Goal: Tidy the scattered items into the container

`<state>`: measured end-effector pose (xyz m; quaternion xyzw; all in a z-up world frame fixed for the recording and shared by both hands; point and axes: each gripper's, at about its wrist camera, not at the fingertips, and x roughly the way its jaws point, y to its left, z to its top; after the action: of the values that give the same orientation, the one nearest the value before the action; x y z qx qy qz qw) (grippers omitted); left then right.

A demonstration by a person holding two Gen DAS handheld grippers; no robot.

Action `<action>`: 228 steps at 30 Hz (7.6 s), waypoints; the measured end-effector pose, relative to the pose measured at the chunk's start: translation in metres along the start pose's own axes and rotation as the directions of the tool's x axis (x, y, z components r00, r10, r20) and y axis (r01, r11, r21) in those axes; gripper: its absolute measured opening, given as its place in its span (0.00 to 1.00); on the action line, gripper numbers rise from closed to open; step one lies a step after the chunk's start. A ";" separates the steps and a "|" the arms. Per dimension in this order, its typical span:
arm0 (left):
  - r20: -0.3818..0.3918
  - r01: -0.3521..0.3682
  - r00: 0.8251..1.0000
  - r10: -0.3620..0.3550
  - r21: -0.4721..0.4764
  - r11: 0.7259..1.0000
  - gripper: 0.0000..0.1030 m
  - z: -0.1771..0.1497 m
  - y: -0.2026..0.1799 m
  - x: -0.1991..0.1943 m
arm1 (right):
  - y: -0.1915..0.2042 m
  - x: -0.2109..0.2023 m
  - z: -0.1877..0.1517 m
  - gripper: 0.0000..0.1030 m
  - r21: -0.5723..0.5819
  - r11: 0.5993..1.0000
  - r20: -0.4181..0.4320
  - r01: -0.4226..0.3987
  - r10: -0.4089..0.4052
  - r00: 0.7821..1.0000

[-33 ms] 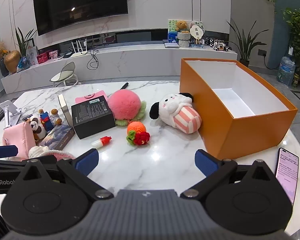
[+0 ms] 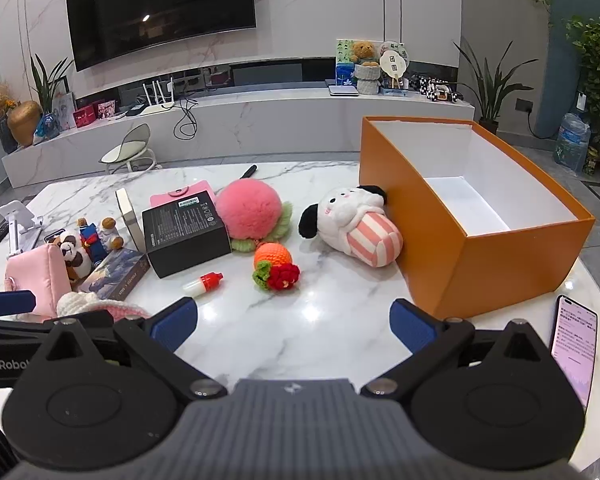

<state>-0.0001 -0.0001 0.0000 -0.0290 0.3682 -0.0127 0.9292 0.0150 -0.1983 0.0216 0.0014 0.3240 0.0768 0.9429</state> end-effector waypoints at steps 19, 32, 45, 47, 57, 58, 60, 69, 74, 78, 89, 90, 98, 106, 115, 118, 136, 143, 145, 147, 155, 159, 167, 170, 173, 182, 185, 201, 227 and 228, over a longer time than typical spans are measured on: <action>-0.004 0.000 1.000 0.000 0.009 1.000 1.00 0.000 -0.002 0.000 | -0.002 0.001 0.000 1.00 0.007 1.000 -0.002 0.006 -0.006 1.000; -0.006 -0.001 1.000 0.001 0.015 1.000 1.00 0.000 -0.002 0.001 | -0.002 0.001 0.000 1.00 0.011 1.000 -0.004 0.008 -0.008 1.000; -0.005 -0.002 1.000 0.002 0.016 1.000 1.00 -0.001 -0.002 0.002 | -0.003 0.001 -0.001 1.00 0.013 1.000 -0.006 0.009 -0.009 1.000; -0.004 -0.002 1.000 0.002 0.016 1.000 1.00 -0.001 -0.002 0.001 | -0.003 0.001 -0.001 1.00 0.014 1.000 -0.006 0.010 -0.010 1.000; -0.006 0.000 1.000 0.000 0.016 1.000 1.00 -0.001 -0.002 0.001 | -0.003 0.002 -0.001 1.00 0.013 1.000 -0.010 0.011 -0.011 1.000; -0.006 0.000 1.000 0.000 0.015 1.000 1.00 -0.001 -0.002 0.000 | -0.003 0.002 -0.001 1.00 0.013 1.000 -0.010 0.011 -0.011 1.000; -0.006 0.000 1.000 0.000 0.016 1.000 1.00 -0.001 -0.002 0.001 | -0.003 0.002 -0.001 1.00 0.013 1.000 -0.011 0.012 -0.012 1.000; -0.008 0.005 1.000 -0.005 0.024 1.000 1.00 -0.003 -0.004 0.000 | -0.003 0.002 -0.001 1.00 0.012 1.000 -0.012 0.014 -0.014 1.000; -0.010 0.006 1.000 -0.005 0.047 0.999 1.00 -0.005 -0.002 0.001 | -0.005 0.000 -0.001 1.00 0.012 1.000 0.002 0.008 -0.008 1.000; -0.012 0.006 1.000 -0.005 0.078 0.997 1.00 -0.008 0.000 0.005 | -0.015 -0.002 0.002 1.00 0.031 1.000 0.025 0.004 -0.004 1.000; -0.112 0.042 0.994 -0.013 0.261 0.964 1.00 -0.027 0.002 0.035 | -0.034 -0.003 0.005 1.00 0.073 0.997 0.045 0.000 -0.004 0.999; -0.116 0.040 0.993 -0.008 0.277 0.960 1.00 -0.029 0.001 0.038 | -0.035 -0.002 0.005 1.00 0.073 0.997 0.045 0.000 -0.003 0.999; -0.121 0.007 0.992 0.027 0.269 0.963 1.00 -0.025 0.009 0.056 | -0.040 0.000 0.004 1.00 0.070 0.998 0.038 0.005 -0.008 0.999; -0.060 -0.015 0.998 0.037 0.323 0.946 1.00 -0.021 0.009 0.064 | -0.048 0.002 0.004 1.00 0.074 0.997 0.031 0.010 -0.012 0.999; -0.045 0.023 0.999 -0.010 0.296 0.955 1.00 -0.018 0.014 0.072 | -0.052 0.005 0.003 1.00 0.043 0.999 0.028 0.022 -0.023 0.999; -0.037 0.027 0.999 -0.017 0.292 0.956 1.00 -0.016 0.013 0.075 | -0.052 0.007 0.005 1.00 0.016 1.000 0.034 0.023 -0.024 0.999; 0.005 0.091 0.996 -0.094 0.188 0.978 1.00 -0.010 0.022 0.084 | -0.039 0.085 0.045 0.65 -0.246 0.968 -0.043 -0.037 0.027 0.999; -0.015 0.102 0.995 -0.101 0.178 0.979 1.00 -0.005 0.020 0.089 | -0.029 0.114 0.048 0.70 -0.374 0.927 -0.015 0.026 -0.035 0.999; -0.017 0.104 0.995 -0.103 0.181 0.978 1.00 -0.005 0.017 0.090 | -0.027 0.121 0.052 0.70 -0.401 0.916 -0.013 0.029 -0.037 0.999; -0.022 0.112 0.994 -0.110 0.179 0.977 1.00 -0.003 0.016 0.092 | -0.023 0.131 0.053 0.73 -0.451 0.891 -0.006 0.048 -0.056 0.998; -0.062 0.111 0.993 -0.101 0.173 0.979 0.84 0.000 0.007 0.100 | -0.022 0.176 0.060 0.80 -0.532 0.835 -0.032 0.138 -0.182 0.983; -0.130 0.133 0.985 -0.113 0.155 0.979 0.69 -0.004 0.005 0.110 | -0.018 0.191 0.057 0.86 -0.587 0.797 -0.026 0.145 -0.198 0.980; -0.130 0.137 0.985 -0.117 0.156 0.978 0.61 -0.006 0.005 0.109 | -0.012 0.206 0.044 0.83 -0.683 0.710 -0.012 0.171 -0.245 0.969; -0.132 0.141 0.984 -0.120 0.158 0.977 0.59 -0.005 0.004 0.109 | -0.015 0.198 0.048 0.67 -0.660 0.741 -0.047 0.123 -0.205 0.978; -0.132 0.140 0.984 -0.120 0.160 0.977 0.58 -0.005 0.004 0.109 | -0.018 0.194 0.049 0.66 -0.642 0.759 -0.062 0.113 -0.198 0.978; -0.124 0.141 0.985 -0.123 0.154 0.978 0.57 -0.001 0.006 0.108 | -0.036 0.156 0.065 0.63 -0.394 0.916 -0.232 -0.077 -0.018 0.973; -0.117 0.151 0.984 -0.134 0.149 0.977 0.57 0.000 0.005 0.106 | -0.037 0.140 0.057 0.63 -0.337 0.931 -0.281 -0.140 0.043 0.959; -0.070 0.165 0.985 -0.157 0.135 0.977 0.57 0.002 0.002 0.114 | -0.034 0.141 0.044 0.67 -0.310 0.932 -0.322 -0.188 0.083 0.943; 0.083 0.127 0.987 -0.140 0.145 0.981 0.34 0.019 0.011 0.049 | -0.046 0.077 0.086 0.65 -0.234 0.943 -0.192 -0.237 0.195 0.962; 0.099 0.121 0.986 -0.137 0.152 0.981 0.34 0.024 0.008 0.043 | -0.049 0.070 0.092 0.64 -0.228 0.944 -0.172 -0.239 0.203 0.964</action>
<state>0.0479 0.0070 -0.0122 0.0141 0.3123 -0.0983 0.9448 0.1334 -0.2323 0.0490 -0.0848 0.3779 0.2217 0.8949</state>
